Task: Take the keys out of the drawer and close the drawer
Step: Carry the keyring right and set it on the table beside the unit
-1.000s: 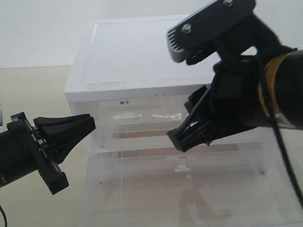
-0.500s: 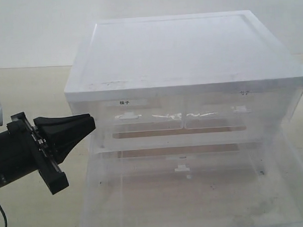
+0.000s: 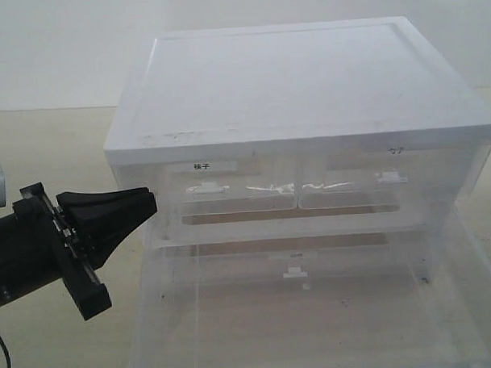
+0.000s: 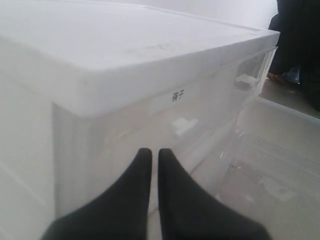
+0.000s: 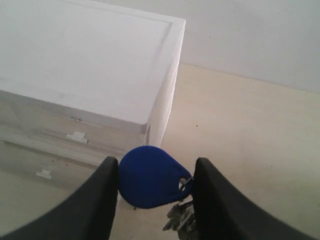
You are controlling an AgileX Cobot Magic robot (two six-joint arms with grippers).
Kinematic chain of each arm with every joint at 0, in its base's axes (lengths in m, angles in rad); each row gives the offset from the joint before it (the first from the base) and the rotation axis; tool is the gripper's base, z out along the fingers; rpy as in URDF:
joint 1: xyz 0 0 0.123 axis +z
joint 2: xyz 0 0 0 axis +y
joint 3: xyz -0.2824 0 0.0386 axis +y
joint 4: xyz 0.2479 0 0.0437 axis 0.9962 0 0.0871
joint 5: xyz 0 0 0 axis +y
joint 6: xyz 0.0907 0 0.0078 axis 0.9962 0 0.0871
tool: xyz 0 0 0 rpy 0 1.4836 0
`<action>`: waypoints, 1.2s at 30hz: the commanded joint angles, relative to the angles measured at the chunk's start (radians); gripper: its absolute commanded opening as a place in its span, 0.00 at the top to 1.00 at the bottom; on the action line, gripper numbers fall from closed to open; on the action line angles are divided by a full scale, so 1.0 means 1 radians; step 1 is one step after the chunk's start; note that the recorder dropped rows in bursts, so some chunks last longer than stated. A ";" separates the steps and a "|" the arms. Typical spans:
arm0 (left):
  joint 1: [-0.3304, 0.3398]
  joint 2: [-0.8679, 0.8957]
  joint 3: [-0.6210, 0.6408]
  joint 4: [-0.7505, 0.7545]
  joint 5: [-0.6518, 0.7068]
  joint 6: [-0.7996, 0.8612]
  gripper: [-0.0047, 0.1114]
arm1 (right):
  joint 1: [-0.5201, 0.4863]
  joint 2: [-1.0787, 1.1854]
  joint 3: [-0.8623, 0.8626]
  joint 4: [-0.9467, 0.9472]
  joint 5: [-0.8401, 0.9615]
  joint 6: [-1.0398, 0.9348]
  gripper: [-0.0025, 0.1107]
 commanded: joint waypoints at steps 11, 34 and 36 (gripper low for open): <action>-0.009 0.004 -0.004 0.018 -0.010 -0.024 0.92 | -0.001 -0.028 0.312 -0.242 -0.003 0.220 0.98; -0.009 0.004 -0.004 0.037 -0.010 -0.029 0.92 | -0.001 -0.028 0.466 -0.393 -0.022 0.243 0.98; -0.009 0.004 -0.004 0.037 -0.010 -0.029 0.92 | -0.001 -0.028 0.466 -0.395 -0.021 0.241 0.98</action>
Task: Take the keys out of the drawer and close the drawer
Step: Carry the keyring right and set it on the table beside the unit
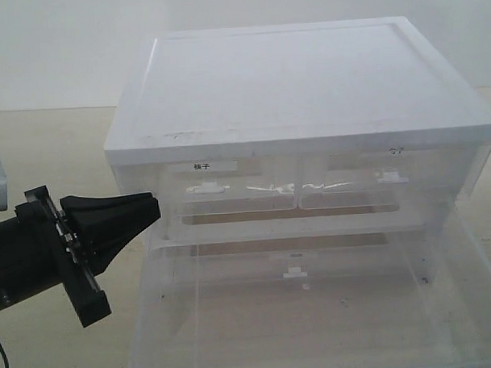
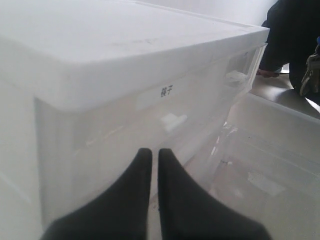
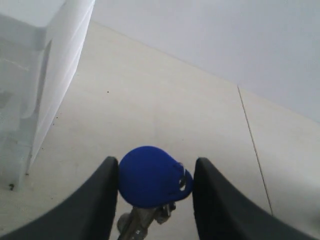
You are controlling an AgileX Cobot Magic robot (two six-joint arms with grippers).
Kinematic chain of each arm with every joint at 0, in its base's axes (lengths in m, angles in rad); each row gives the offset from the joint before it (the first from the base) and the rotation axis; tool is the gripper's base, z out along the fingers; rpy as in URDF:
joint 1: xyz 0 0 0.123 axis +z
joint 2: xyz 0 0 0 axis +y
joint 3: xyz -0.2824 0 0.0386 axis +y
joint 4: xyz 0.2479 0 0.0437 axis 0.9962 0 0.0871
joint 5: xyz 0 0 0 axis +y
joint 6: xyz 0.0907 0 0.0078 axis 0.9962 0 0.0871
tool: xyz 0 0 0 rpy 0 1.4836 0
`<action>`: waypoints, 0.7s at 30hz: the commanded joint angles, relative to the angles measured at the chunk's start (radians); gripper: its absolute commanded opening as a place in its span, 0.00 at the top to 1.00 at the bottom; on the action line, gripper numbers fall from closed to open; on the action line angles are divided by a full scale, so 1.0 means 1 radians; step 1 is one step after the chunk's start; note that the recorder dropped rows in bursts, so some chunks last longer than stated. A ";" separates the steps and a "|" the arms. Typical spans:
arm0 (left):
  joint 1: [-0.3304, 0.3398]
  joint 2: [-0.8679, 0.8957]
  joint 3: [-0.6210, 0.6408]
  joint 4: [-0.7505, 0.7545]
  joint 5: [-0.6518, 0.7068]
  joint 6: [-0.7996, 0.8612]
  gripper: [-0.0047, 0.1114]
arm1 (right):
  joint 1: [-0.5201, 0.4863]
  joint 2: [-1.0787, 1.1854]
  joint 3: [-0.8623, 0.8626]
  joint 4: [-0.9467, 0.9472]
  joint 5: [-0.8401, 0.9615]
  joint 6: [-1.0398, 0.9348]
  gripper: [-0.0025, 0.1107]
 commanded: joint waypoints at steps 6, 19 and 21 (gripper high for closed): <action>-0.009 0.004 -0.004 0.004 -0.010 -0.009 0.92 | -0.001 -0.004 0.029 -0.142 -0.047 -0.008 0.98; -0.009 0.004 -0.004 0.004 -0.010 -0.009 0.92 | -0.001 -0.004 0.081 -0.251 -0.163 -0.009 0.83; -0.009 0.004 -0.004 0.004 -0.010 -0.009 0.92 | -0.001 -0.004 0.081 -0.251 -0.163 0.005 0.72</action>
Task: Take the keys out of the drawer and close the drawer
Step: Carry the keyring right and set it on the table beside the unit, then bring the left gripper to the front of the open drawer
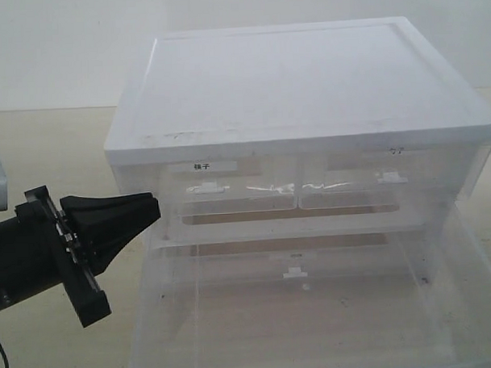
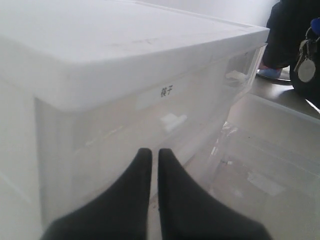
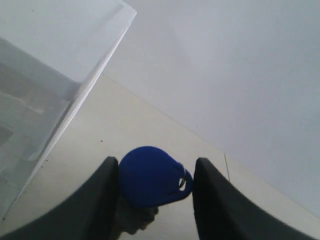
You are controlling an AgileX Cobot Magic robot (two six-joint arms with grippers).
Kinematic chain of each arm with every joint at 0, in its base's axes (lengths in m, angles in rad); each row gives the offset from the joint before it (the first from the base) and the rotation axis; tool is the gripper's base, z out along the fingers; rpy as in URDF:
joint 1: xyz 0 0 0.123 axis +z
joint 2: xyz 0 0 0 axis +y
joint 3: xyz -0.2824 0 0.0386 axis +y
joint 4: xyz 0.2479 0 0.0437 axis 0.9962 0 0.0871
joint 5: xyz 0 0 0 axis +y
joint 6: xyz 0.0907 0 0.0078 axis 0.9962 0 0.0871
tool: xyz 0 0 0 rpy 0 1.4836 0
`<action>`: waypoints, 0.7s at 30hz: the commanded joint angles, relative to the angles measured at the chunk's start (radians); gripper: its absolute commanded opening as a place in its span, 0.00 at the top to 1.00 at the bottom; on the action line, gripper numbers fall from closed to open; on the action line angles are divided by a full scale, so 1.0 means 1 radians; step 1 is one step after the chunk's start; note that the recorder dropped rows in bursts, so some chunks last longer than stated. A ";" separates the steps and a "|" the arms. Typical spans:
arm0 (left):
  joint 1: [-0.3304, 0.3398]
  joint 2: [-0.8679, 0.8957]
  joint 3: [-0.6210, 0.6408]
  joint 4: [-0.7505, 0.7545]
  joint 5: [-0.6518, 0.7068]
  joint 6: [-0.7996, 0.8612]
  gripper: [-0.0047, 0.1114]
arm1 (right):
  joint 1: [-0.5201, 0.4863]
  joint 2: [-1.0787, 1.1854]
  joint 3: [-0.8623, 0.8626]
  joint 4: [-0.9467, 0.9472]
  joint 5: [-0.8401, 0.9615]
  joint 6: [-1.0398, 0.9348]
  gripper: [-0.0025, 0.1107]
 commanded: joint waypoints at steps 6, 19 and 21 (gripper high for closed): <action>-0.009 0.004 -0.004 0.004 -0.010 -0.009 0.92 | -0.001 -0.003 0.000 -0.026 0.002 0.020 0.63; -0.009 0.002 -0.010 0.142 -0.010 -0.050 0.92 | -0.001 -0.003 0.000 -0.026 -0.023 0.044 0.63; -0.048 -0.065 -0.030 0.314 -0.010 -0.120 0.92 | -0.001 -0.003 0.000 -0.026 -0.021 0.053 0.63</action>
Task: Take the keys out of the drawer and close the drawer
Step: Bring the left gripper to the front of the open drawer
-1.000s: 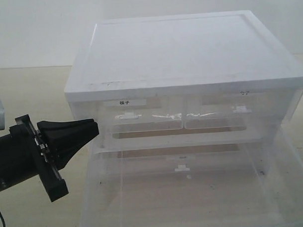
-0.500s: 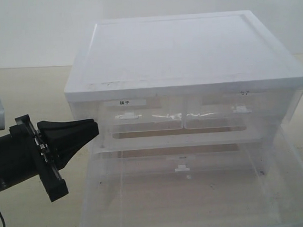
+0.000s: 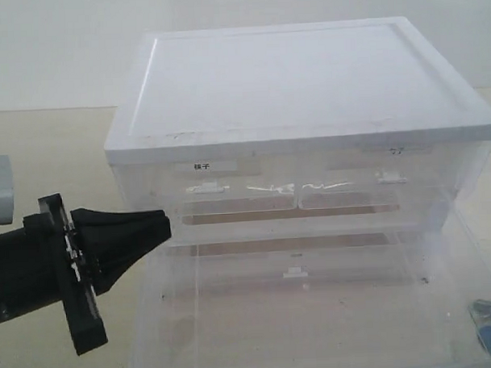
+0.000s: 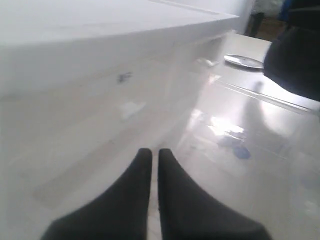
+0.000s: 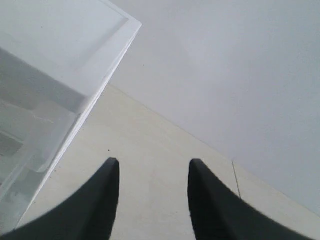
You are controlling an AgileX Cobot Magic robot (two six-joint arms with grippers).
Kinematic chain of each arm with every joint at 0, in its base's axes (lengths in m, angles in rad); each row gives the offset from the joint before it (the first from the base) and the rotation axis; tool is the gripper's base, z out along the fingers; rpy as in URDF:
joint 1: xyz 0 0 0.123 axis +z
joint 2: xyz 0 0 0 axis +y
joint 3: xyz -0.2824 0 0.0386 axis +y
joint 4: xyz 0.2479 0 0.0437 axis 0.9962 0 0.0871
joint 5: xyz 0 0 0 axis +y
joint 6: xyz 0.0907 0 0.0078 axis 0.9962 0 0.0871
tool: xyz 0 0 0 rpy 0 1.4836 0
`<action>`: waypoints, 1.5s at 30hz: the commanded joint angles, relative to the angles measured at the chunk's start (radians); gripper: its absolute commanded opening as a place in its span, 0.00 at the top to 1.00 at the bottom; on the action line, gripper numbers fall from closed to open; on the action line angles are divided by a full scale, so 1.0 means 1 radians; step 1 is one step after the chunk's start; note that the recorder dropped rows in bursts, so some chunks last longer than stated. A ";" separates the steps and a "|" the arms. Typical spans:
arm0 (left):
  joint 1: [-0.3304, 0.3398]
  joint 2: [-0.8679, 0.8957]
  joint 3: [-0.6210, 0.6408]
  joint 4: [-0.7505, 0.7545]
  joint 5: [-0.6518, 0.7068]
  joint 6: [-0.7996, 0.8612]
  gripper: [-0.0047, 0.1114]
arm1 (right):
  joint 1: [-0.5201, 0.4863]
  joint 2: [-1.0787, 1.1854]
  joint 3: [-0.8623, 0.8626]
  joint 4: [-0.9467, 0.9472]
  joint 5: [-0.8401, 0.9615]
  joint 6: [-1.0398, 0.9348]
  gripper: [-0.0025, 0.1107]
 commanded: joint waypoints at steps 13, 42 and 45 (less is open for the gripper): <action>-0.655 -0.207 -0.029 0.191 0.440 -0.210 0.92 | -0.014 -0.015 0.000 -0.007 -0.035 0.015 0.63; -0.733 -0.057 -0.078 -0.876 0.504 0.586 0.92 | -0.023 -0.085 0.000 0.014 -0.061 0.034 0.63; -0.729 -0.055 -0.100 -0.895 0.536 0.610 0.92 | -0.023 -0.085 0.000 0.014 -0.061 0.034 0.63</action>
